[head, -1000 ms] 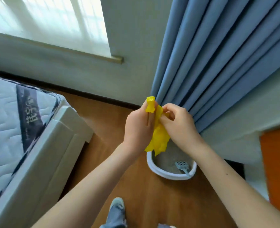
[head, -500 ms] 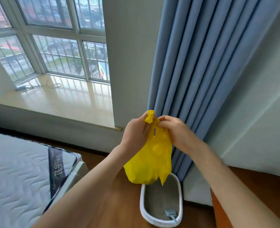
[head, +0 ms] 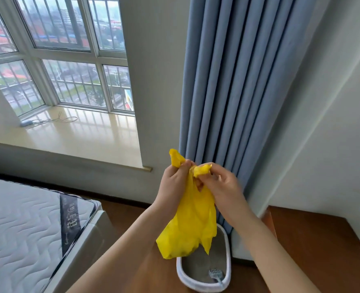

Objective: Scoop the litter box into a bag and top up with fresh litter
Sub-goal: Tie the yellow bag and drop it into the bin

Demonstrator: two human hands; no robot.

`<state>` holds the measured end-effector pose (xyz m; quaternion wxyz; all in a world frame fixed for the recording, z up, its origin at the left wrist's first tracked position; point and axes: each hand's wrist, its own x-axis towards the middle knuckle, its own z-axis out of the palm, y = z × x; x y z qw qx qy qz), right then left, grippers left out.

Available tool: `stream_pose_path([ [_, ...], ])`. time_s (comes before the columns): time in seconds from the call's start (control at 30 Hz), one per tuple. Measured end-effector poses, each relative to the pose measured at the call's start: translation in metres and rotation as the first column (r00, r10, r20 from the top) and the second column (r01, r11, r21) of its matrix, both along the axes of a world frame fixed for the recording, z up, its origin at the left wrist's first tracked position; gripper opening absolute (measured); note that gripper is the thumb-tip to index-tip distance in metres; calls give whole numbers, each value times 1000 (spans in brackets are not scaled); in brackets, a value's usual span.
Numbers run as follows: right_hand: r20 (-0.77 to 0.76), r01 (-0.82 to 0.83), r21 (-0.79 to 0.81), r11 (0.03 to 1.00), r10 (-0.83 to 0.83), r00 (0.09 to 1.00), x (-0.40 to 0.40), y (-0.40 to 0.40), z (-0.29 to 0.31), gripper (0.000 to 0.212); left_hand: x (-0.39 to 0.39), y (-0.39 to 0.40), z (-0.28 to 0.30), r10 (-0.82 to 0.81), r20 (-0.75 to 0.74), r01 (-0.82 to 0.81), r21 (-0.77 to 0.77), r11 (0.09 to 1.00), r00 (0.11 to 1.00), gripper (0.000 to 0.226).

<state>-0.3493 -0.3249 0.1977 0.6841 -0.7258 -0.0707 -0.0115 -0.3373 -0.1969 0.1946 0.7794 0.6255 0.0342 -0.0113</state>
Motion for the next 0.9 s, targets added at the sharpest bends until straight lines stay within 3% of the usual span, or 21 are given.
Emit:
stream_pose_path([
  [0.07, -28, 107, 73, 992, -106, 994, -2, 0, 5, 23, -2, -8, 2, 26, 6, -26, 1, 1000, 1000, 29],
  [0.17, -84, 157, 266, 951, -139, 987, 3, -1, 10, 34, 1, -17, 8, 110, 28, -110, -20, 994, 994, 29],
  [0.23, -82, 166, 432, 886, -144, 986, 7, -1, 15, 45, 7, -18, 14, 171, 92, -167, -49, 985, 981, 32],
  [0.33, -75, 151, 659, 737, -136, 988, 10, -8, 23, 39, 16, -18, 15, 287, 179, -281, -56, 958, 941, 35],
  [0.47, -179, 233, 865, 444, -161, 971, 15, -35, 17, 38, 36, 1, 2, 420, 6, -415, -139, 899, 907, 33],
  [0.53, -254, 314, 873, 374, -201, 946, 15, -56, 2, 38, 45, 18, -9, 481, -110, -493, -184, 850, 870, 32],
  [0.63, -304, 407, 794, 452, -283, 909, 12, -75, -26, 37, 48, 29, -37, 500, -176, -524, -133, 841, 848, 34],
  [0.73, -167, 390, 631, 671, -374, 912, 11, -79, -38, 42, 47, 30, -53, 401, -62, -403, -26, 915, 914, 36],
  [0.83, -13, 212, 502, 839, -237, 971, 19, -76, -36, 44, 47, 33, -43, 161, 96, -176, 170, 970, 982, 33],
  [0.9, 17, 60, 395, 917, -73, 997, 23, -62, -33, 36, 42, 23, -31, -13, 161, -45, 351, 935, 987, 27],
])
